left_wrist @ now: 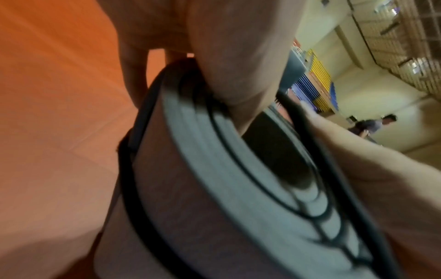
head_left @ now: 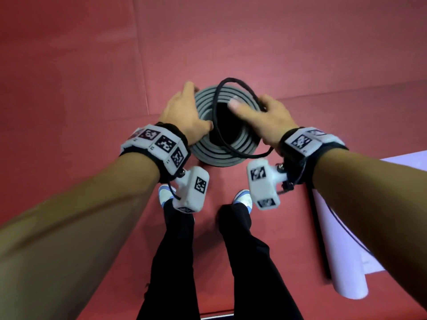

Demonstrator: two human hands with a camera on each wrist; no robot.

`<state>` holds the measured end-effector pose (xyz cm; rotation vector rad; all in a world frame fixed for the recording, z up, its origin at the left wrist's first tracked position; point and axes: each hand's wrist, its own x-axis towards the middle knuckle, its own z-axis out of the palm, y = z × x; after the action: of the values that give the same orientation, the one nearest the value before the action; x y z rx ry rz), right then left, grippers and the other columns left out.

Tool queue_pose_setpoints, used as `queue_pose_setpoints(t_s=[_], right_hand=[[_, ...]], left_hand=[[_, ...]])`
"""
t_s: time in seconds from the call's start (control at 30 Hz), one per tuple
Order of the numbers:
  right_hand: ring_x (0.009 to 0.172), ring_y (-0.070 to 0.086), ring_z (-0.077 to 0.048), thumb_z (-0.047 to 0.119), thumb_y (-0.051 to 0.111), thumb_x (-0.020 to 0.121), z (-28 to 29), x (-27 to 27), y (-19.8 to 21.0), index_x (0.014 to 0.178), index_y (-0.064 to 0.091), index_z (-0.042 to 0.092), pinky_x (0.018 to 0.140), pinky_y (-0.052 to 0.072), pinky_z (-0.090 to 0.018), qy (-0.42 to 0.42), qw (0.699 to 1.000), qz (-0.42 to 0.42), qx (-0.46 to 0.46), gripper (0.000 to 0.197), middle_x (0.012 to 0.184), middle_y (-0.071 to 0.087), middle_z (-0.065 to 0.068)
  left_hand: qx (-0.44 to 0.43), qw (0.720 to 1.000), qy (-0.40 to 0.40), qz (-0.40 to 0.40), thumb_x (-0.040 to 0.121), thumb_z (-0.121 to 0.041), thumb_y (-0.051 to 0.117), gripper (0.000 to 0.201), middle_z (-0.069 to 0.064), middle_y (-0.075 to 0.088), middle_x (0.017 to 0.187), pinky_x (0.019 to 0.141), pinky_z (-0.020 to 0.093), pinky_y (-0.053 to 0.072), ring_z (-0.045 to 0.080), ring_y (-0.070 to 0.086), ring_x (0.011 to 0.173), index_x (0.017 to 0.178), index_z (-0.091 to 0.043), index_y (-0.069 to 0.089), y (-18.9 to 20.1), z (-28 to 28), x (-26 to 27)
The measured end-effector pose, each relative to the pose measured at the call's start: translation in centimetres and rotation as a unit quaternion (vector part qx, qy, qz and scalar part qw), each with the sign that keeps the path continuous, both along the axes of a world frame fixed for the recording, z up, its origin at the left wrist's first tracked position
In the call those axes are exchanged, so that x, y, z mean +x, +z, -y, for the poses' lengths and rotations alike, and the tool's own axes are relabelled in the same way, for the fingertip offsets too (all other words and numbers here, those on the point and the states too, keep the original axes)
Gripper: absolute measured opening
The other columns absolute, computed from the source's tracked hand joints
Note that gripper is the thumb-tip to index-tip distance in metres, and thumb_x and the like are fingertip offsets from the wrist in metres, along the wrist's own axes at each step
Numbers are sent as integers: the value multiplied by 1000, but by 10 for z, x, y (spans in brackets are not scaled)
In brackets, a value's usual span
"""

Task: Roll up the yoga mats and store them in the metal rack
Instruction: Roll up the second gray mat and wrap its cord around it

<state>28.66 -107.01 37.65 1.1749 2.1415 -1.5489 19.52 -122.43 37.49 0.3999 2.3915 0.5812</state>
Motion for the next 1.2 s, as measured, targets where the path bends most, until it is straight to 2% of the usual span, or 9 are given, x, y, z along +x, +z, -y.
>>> queue_pose_setpoints(t_s=[0.13,0.33,0.5,0.67,0.8,0.87,1.0,1.1,1.2], right_hand=[[117,52,-28,40,75,74,18,-4,1,132,46,21,97,44,-36,181,960,43,211,67,126,51,-7],[104,59,-42,44,59,89,21,-22,17,118,50,11,79,45,-39,276,904,79,316,45,114,62,-17],[104,59,-41,45,65,83,25,-33,20,119,47,12,77,45,-38,234,928,120,264,52,106,57,-14],[94,60,-41,42,67,84,28,-35,25,121,39,16,71,39,-39,273,908,53,314,54,119,46,-10],[95,61,-38,37,57,91,25,-28,28,116,49,16,68,39,-39,418,826,-17,378,34,109,62,-9],[99,61,-36,36,55,91,29,-28,28,114,55,20,67,39,-38,485,792,-27,370,29,107,66,-7],[101,62,-34,33,58,86,24,-34,26,115,57,25,71,45,-37,519,786,4,336,30,106,68,-5],[102,62,-31,29,60,83,17,-30,22,118,57,24,73,51,-40,539,784,-23,308,36,111,66,-2],[92,65,-35,32,51,80,14,-22,15,122,56,29,65,55,-43,561,775,-71,283,42,115,61,-5]], left_hand=[[-76,995,-27,-56,90,-40,59,41,8,51,91,83,42,40,42,57,104,125,-28,40,8,7,8],[-155,978,-99,-101,92,-61,49,55,19,62,103,74,42,34,45,58,105,117,-13,38,14,5,-3],[-46,997,-49,34,80,-39,75,84,10,54,125,88,39,43,37,56,113,146,-31,24,11,10,-13],[144,967,94,186,93,-18,65,43,1,62,114,92,27,49,14,59,102,133,-9,49,2,25,-6],[136,957,121,225,80,-60,63,50,-1,71,103,65,44,60,25,73,88,120,-31,56,-2,28,3],[156,939,145,270,79,-60,62,53,7,71,106,59,54,60,29,74,80,121,-28,56,-3,27,5],[227,908,177,304,104,-31,42,28,17,64,100,58,36,57,28,65,82,115,-9,55,-4,21,8],[292,884,177,320,109,-19,28,26,17,52,100,56,26,52,27,51,88,122,-10,49,1,20,10],[304,887,166,305,109,-26,28,30,0,64,98,64,21,55,9,64,84,128,-21,51,4,20,15]])
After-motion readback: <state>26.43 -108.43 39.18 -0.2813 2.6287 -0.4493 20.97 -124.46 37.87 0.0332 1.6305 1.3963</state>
